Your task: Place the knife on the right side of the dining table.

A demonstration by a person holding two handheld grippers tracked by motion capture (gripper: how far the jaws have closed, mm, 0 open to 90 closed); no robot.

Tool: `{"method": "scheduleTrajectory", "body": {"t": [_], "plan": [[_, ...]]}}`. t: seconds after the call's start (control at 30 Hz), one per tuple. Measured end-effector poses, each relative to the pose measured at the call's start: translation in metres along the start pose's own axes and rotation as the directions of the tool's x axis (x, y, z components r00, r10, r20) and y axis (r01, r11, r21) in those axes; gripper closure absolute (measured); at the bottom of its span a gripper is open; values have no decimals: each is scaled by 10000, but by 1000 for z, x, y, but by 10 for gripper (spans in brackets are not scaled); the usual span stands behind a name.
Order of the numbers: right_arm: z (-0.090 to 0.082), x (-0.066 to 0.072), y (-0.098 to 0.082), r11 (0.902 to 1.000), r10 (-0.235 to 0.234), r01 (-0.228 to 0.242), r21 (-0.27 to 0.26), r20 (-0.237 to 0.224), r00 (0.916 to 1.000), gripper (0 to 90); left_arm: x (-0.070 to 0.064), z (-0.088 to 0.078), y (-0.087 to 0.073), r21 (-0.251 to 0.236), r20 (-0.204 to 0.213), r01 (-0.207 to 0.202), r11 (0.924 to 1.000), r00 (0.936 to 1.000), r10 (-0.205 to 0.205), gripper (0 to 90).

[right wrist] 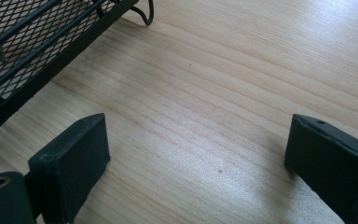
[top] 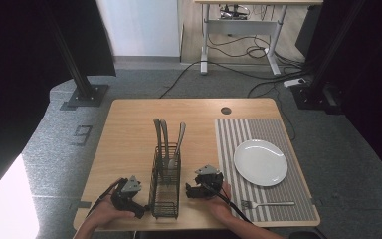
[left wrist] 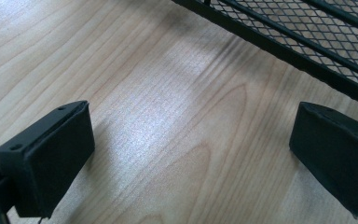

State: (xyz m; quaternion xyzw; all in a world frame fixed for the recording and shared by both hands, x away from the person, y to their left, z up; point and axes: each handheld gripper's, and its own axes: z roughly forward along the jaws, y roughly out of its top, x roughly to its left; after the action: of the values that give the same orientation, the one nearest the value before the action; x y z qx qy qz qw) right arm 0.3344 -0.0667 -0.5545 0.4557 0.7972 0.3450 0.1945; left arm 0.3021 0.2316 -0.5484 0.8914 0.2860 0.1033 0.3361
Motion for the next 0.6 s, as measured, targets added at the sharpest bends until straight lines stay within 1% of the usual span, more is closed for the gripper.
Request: {"method": "scheduleTrajectory", "body": {"t": [0.1,0.13,0.17,0.23,0.27,0.33,0.37,0.4,0.43,0.47,0.5,0.53,0.6], "plan": [[-1,0,0,10000,43,-43,-51,28,10000,86,0,0,0,2,0,2,10000,10000,-2,0],[-1,-1,0,9999,111,-110,-91,97,9999,95,0,0,0,-2,0,6,10000,10000,-6,0],[-1,-2,0,9994,324,-322,-152,112,9994,100,0,0,0,0,0,4,10000,10000,-4,0],[-2,-5,0,9978,621,-620,-235,26,9981,113,0,0,0,1,0,5,10000,10000,-5,0],[-1,-6,0,9979,599,-598,-234,11,9982,113,0,0,0,1,0,3,10000,10000,-3,0],[-2,-7,2,9973,689,-691,-230,-107,9976,114,0,0,0,1,-2,-1,10000,10000,1,0],[-5,-6,4,9959,844,-851,-300,-218,9962,117,0,0,0,3,3,-5,10000,10000,5,0],[-5,-6,4,9959,844,-851,-300,-218,9962,117,0,0,0,3,3,-5,10000,10000,5,0],[-11,-7,7,9929,1097,-1114,-427,-413,9931,122,0,0,0,1,6,-6,10000,10000,6,0],[-14,-8,8,9887,1418,-1445,-404,-631,9879,123,0,0,0,3,6,-5,10000,10000,5,0],[-17,-9,9,9860,1587,-1620,-396,-761,9844,125,0,0,0,1,7,-6,10000,10000,6,0],[-22,-11,11,9833,1703,-1750,-499,-868,9816,126,0,0,0,3,6,-9,10000,10000,9,0],[-29,-13,13,9817,1708,-1777,-692,-955,9807,127,0,0,0,2,6,-9,10000,10000,9,0]]}}
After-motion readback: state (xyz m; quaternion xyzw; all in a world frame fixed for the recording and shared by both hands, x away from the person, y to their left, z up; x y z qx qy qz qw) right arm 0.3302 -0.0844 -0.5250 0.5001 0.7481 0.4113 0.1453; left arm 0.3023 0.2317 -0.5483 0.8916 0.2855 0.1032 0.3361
